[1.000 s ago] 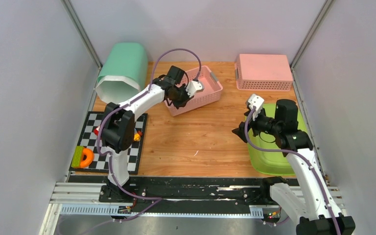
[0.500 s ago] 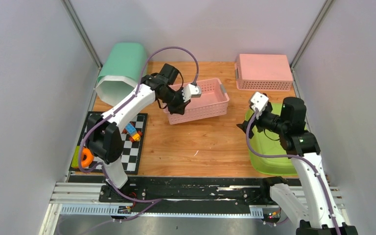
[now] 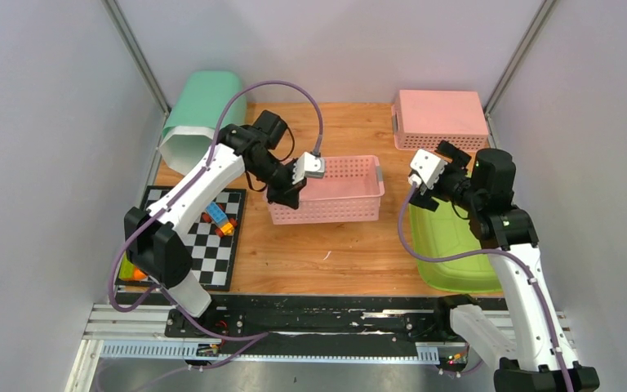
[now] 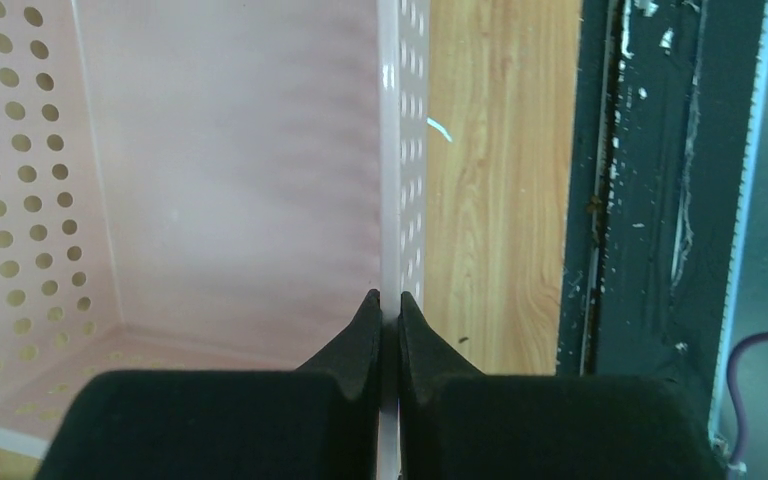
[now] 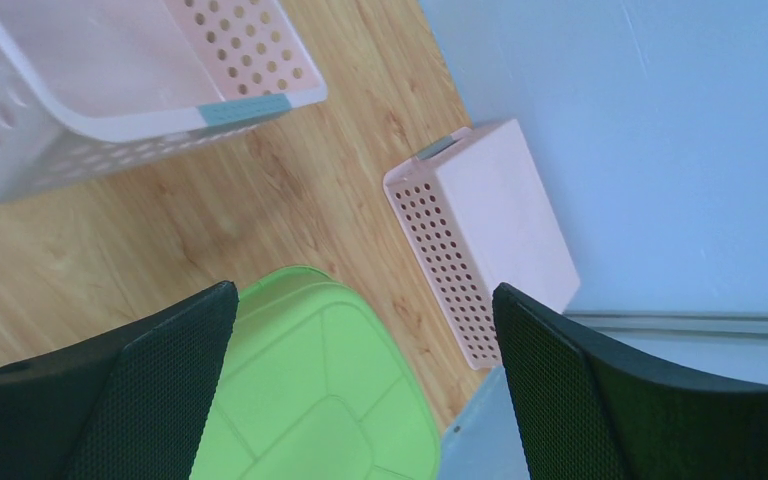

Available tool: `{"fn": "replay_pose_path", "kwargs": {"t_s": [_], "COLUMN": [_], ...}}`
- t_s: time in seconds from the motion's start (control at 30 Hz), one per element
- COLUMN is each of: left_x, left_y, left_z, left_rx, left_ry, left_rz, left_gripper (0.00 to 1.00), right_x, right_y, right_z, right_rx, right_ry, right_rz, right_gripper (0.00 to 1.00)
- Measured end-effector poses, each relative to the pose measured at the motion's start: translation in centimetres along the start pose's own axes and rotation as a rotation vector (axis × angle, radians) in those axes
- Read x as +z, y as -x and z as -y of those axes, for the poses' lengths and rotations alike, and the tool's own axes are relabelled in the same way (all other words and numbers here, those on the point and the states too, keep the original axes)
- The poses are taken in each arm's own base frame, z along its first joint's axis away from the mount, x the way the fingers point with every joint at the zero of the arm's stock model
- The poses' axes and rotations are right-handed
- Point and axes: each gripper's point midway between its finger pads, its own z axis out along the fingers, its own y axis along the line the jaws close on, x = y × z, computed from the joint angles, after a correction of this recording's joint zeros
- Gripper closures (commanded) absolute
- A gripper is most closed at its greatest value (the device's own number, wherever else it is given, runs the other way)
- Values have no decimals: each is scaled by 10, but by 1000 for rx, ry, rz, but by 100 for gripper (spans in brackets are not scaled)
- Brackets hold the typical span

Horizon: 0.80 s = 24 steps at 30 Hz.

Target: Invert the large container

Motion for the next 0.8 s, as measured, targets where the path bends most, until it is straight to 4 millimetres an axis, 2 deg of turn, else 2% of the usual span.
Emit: {"fn": "replay_pose_path", "kwargs": {"t_s": [0.2, 0.3, 0.5, 0.63, 0.8], "left_x": [-5, -7, -9, -11, -12], "left_y": [-3, -6, -6, -5, -5], "left_z": [22, 33, 54, 62, 69], "left_rx": [2, -4, -24, -37, -52], "left_ry": [-71, -116, -201, -236, -261], "left_rz": [-3, -5, 11, 23, 25], "left_gripper": [100, 100, 100, 100, 100], "right_x": [7, 15, 29, 34, 34], "right_y": [-12, -21, -36, -34, -22], "right_z": [-2, -14, -53, -71, -83], "right_rx": [-130, -176, -255, -283, -292], "right_ry": [22, 69, 200, 265, 309], "right_rz": [-24, -23, 33, 99, 190], "right_gripper": [1, 2, 3, 4, 10]}}
